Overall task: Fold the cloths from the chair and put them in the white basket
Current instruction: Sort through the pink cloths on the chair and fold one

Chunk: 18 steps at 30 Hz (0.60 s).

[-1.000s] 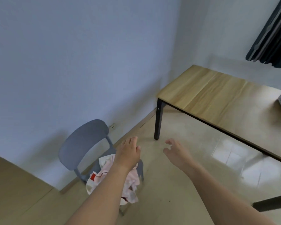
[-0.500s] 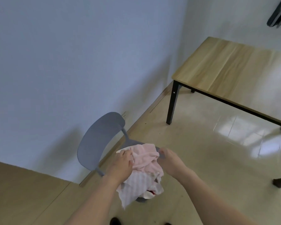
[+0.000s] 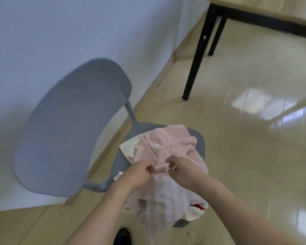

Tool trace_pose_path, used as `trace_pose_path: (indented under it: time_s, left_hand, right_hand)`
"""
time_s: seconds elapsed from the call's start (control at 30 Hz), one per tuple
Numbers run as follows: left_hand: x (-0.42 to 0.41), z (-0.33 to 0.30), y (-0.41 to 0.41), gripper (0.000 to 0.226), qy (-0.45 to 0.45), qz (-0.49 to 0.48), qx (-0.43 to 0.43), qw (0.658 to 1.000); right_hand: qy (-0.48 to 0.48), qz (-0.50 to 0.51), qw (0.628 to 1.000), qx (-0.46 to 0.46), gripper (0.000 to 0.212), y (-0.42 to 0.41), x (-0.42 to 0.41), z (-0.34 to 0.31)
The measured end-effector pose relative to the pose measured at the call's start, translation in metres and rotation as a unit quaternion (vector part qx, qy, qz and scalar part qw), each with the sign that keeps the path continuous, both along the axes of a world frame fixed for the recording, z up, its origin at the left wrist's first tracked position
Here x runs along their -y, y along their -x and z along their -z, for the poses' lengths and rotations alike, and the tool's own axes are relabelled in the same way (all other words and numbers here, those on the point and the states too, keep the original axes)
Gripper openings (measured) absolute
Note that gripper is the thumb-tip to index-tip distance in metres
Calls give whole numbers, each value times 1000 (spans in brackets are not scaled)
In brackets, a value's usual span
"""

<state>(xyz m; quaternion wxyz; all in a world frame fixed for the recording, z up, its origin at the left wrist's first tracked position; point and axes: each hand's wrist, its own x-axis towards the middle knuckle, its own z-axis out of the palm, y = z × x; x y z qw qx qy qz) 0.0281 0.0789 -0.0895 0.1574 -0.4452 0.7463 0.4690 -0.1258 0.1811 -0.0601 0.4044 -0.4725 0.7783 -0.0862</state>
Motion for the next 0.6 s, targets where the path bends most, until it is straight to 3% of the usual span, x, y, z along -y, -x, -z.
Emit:
trace_pose_path:
  time_s: [0.1,0.2,0.6]
  left_hand:
    - [8,49,-4,38,-25,-34,-28,999]
    - [20,74,1,44,-39,-57,-43,997]
    - [29,93,-5,39,-9,-34,-130,991]
  right_hand:
    - [6,-54,998,7,19,-9,2,53]
    - [12,-78,997,22,24,-9,6,77]
    - [70,-93,990,-79,19,-22,-3,74]
